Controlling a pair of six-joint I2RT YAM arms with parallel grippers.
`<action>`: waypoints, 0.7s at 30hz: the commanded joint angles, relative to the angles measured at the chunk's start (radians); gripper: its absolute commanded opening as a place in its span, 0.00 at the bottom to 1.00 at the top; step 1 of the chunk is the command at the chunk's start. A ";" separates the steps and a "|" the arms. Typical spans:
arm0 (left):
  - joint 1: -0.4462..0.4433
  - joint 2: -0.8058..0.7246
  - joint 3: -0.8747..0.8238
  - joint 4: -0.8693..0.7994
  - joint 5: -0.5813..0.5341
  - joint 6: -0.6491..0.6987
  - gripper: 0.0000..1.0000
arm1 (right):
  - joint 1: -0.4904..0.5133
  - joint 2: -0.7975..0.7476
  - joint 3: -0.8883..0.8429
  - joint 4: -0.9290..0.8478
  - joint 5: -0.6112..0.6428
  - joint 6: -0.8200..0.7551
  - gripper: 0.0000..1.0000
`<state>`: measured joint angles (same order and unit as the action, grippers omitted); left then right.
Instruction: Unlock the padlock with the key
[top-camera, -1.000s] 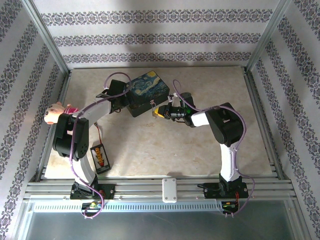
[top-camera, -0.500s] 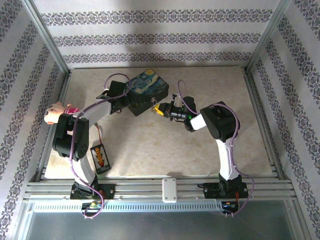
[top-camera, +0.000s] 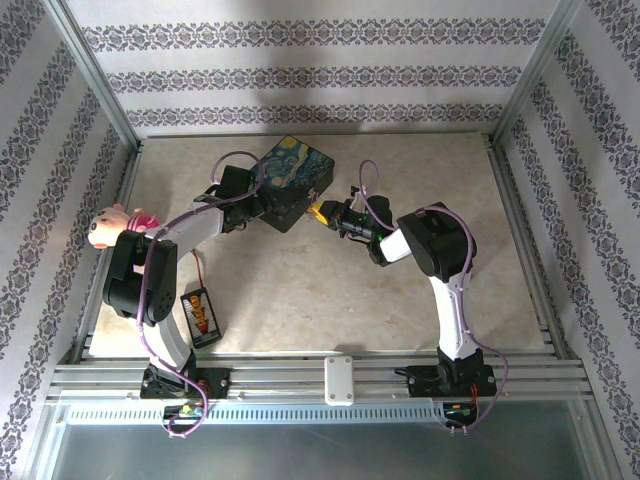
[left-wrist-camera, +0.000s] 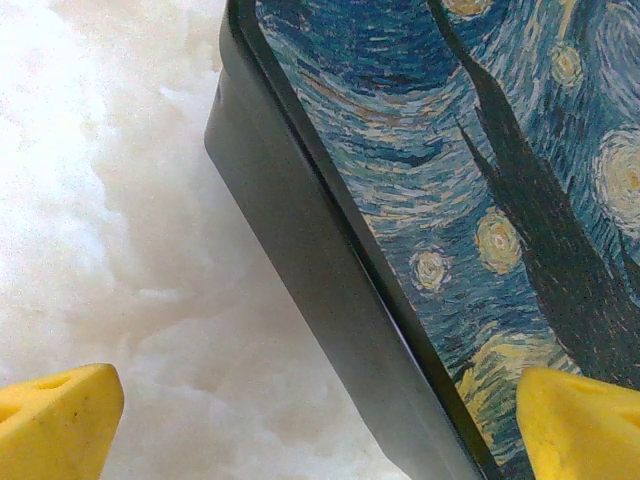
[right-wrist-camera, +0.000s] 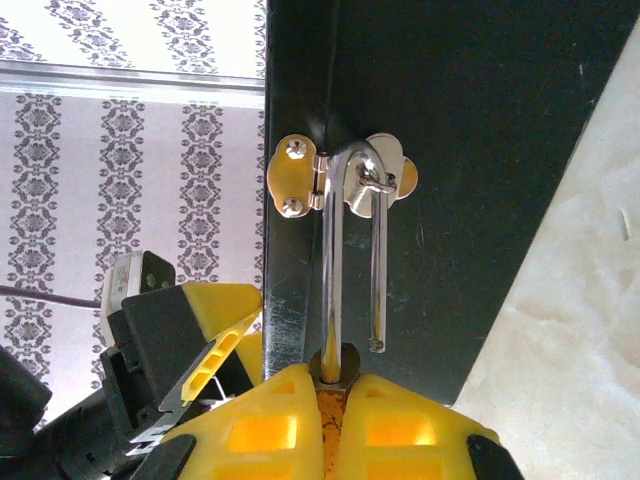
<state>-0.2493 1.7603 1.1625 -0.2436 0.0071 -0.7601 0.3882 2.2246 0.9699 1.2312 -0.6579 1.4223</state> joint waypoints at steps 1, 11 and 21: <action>-0.007 0.001 -0.027 -0.098 -0.021 0.004 0.99 | -0.024 0.010 0.061 0.154 0.072 0.000 0.00; -0.006 0.000 -0.027 -0.107 -0.032 0.013 0.99 | -0.036 0.035 0.083 0.141 0.084 -0.021 0.00; -0.006 -0.054 0.030 -0.115 -0.052 0.025 0.99 | -0.042 0.029 0.077 0.111 0.070 -0.047 0.00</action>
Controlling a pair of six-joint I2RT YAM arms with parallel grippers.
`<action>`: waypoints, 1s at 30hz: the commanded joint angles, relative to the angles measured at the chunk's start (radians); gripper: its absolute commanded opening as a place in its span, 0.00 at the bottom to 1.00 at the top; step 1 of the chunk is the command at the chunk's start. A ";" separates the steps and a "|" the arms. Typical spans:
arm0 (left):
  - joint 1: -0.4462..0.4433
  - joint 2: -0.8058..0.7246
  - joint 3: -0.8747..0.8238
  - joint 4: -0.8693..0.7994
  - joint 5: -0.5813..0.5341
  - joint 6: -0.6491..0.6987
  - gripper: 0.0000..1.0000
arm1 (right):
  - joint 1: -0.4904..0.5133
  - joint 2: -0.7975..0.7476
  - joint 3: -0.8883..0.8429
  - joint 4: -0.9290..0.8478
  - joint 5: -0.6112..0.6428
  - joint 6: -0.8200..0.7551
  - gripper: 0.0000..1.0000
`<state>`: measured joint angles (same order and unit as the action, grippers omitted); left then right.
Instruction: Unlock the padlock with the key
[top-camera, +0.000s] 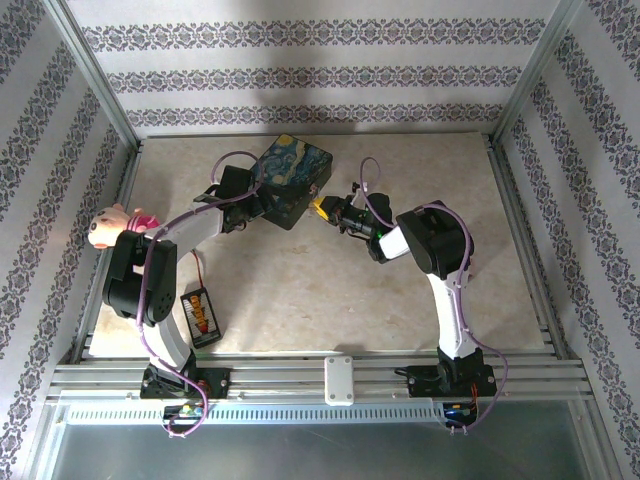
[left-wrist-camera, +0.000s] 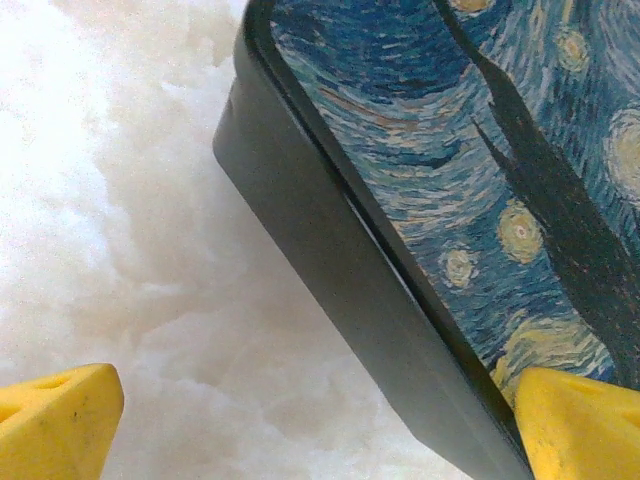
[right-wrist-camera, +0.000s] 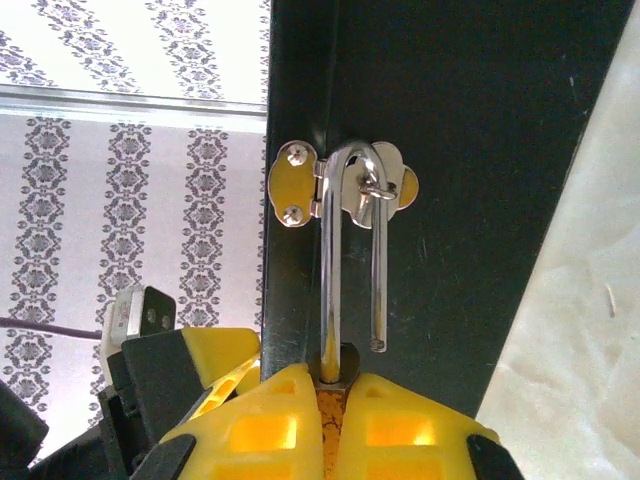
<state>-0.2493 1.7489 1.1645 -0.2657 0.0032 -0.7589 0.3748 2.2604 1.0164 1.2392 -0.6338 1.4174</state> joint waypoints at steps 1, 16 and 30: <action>-0.006 -0.056 0.041 -0.091 -0.062 0.026 0.99 | -0.028 -0.009 0.027 0.105 0.045 -0.043 0.00; -0.042 0.180 0.313 -0.177 -0.214 0.168 0.99 | -0.027 -0.009 0.022 0.105 0.042 -0.046 0.00; -0.042 0.210 0.246 -0.212 -0.243 0.179 0.99 | -0.062 0.014 0.055 0.066 0.017 -0.065 0.00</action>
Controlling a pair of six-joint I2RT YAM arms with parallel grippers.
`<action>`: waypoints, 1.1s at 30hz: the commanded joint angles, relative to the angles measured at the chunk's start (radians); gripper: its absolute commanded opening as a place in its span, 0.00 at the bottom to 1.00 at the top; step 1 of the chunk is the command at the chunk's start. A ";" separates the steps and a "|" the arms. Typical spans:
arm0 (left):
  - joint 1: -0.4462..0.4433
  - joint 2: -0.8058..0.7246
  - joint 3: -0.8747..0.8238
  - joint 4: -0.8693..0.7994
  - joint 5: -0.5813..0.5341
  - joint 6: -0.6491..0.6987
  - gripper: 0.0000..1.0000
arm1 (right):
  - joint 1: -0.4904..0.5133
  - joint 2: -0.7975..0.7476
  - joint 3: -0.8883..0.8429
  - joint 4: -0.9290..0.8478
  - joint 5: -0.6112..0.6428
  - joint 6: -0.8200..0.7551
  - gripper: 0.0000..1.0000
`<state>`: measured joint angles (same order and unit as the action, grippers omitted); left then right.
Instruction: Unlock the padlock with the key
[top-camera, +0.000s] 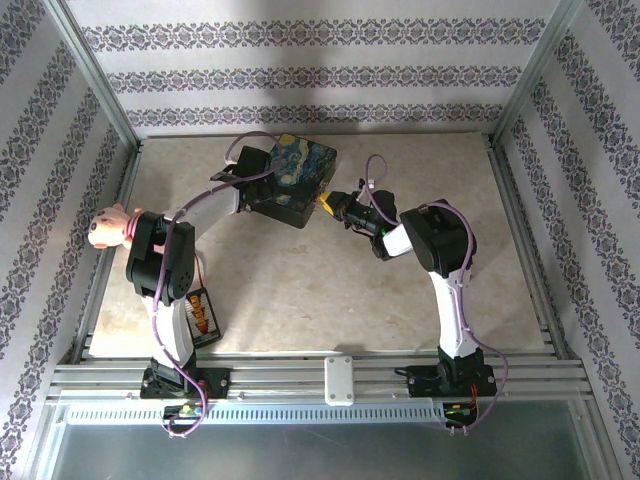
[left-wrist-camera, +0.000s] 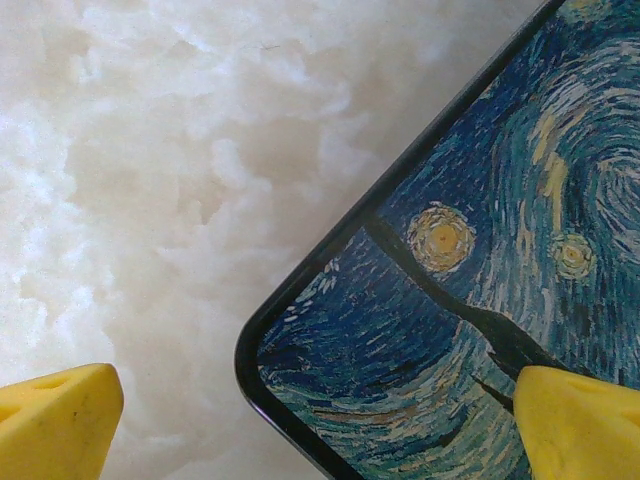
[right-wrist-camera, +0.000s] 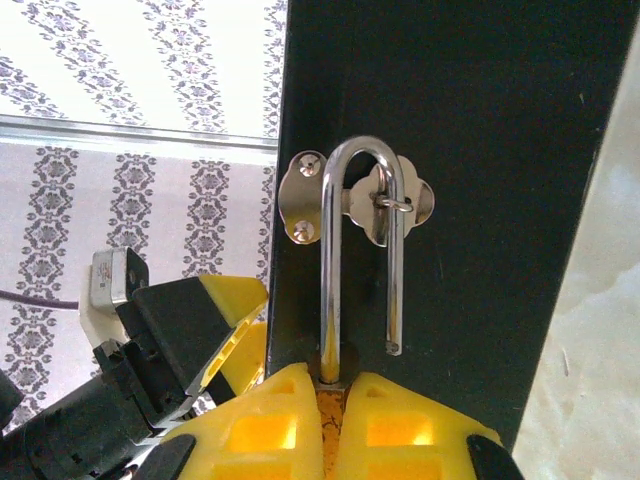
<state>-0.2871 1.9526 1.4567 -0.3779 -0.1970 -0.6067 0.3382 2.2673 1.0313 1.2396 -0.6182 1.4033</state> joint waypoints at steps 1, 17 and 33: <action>-0.003 0.008 -0.048 -0.101 -0.045 0.026 0.99 | -0.031 0.008 0.045 0.057 -0.005 -0.056 0.00; -0.004 0.004 -0.056 -0.105 -0.040 0.015 0.99 | -0.073 0.014 0.141 -0.106 -0.040 -0.155 0.00; -0.002 -0.031 -0.096 -0.102 -0.047 0.019 1.00 | -0.090 0.020 0.263 -0.307 -0.012 -0.282 0.00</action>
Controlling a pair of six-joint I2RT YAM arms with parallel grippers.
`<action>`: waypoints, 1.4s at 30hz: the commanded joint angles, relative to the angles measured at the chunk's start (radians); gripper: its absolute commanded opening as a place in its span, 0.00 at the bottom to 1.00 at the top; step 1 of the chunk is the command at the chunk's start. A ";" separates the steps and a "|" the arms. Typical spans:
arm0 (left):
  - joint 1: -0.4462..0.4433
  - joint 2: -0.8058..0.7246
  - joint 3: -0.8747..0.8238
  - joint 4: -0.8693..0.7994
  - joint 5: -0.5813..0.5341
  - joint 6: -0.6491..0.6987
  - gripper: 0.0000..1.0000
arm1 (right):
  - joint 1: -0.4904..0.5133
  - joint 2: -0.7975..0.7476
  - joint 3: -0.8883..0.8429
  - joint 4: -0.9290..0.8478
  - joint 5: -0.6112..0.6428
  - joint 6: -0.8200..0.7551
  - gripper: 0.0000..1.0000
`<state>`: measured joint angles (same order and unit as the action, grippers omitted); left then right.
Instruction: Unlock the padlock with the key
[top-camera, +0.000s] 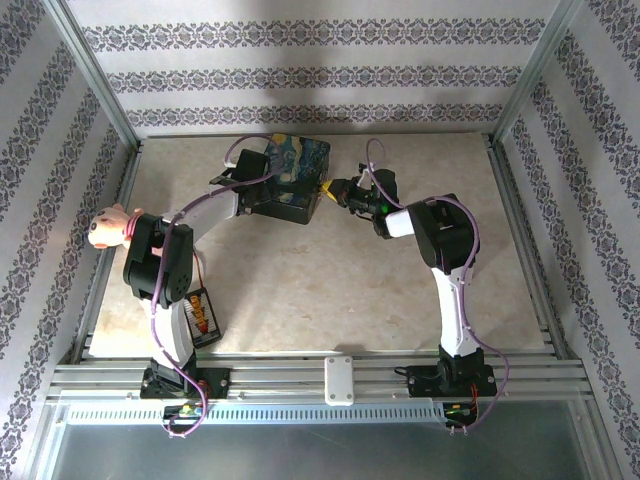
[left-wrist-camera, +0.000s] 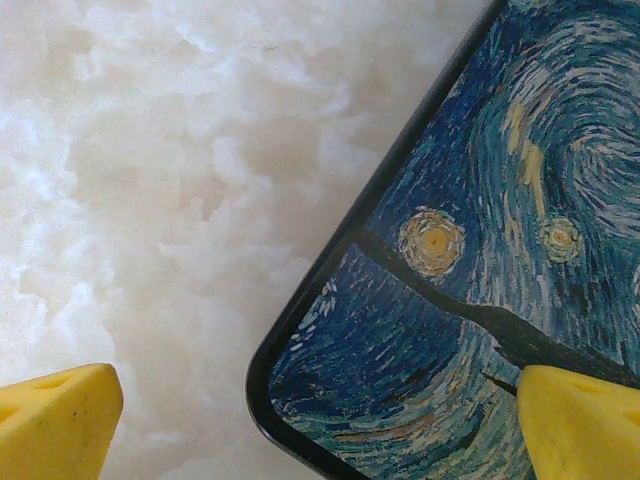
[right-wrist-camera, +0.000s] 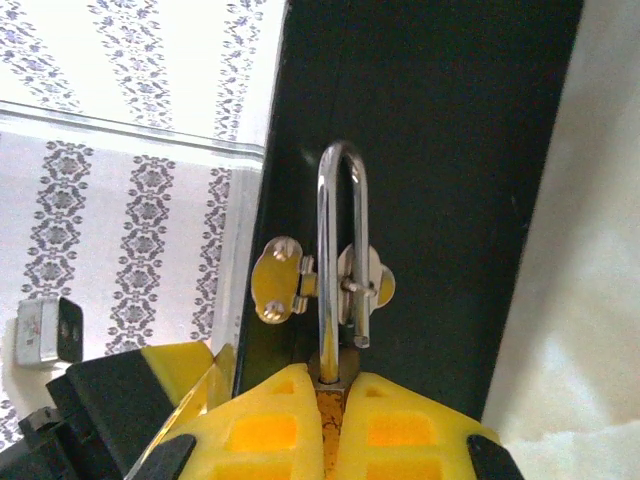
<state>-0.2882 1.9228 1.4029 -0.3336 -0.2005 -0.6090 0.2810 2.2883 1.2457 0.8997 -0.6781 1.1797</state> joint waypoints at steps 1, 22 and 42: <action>-0.001 -0.003 -0.043 -0.148 -0.043 0.022 1.00 | -0.037 -0.003 0.054 0.026 0.049 -0.062 0.00; 0.031 -0.049 -0.103 -0.133 -0.041 0.017 1.00 | -0.054 -0.198 -0.124 -0.130 0.107 -0.210 0.00; 0.038 -0.075 -0.127 -0.125 -0.033 0.012 1.00 | 0.040 -0.337 -0.248 -0.428 0.392 -0.493 0.00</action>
<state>-0.2829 1.8446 1.3125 -0.3370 -0.1619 -0.6086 0.3237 1.9785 0.9859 0.5541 -0.3958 0.7776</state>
